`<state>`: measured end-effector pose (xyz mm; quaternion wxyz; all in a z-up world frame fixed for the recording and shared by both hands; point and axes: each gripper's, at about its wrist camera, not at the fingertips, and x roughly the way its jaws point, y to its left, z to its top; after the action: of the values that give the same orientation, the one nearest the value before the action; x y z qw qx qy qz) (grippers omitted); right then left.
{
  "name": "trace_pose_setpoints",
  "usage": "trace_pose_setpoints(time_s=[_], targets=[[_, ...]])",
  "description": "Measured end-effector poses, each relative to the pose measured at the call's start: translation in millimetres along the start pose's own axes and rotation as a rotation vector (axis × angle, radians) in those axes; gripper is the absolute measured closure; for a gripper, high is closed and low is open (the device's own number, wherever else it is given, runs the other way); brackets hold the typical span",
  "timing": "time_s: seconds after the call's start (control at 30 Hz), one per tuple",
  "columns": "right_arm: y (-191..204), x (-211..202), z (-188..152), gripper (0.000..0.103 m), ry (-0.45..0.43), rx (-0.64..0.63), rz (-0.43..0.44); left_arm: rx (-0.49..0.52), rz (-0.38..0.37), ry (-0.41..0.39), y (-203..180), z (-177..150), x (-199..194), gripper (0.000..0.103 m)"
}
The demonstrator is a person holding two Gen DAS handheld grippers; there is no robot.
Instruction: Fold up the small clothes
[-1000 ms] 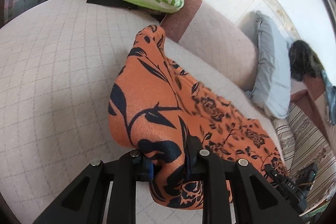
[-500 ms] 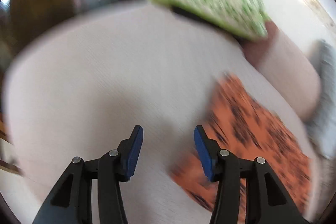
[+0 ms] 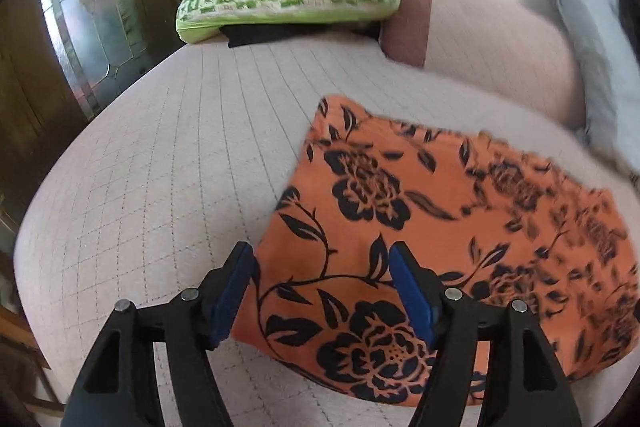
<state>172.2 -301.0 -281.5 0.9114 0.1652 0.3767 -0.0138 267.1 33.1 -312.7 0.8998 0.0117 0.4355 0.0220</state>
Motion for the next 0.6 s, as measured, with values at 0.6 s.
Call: trace_pose_setpoints(time_s=[0.6], targets=[[-20.3, 70.6, -5.0, 0.045, 0.211, 0.002, -0.092, 0.120, 0.149, -0.134, -22.2, 18.0, 5.3, 0.032]])
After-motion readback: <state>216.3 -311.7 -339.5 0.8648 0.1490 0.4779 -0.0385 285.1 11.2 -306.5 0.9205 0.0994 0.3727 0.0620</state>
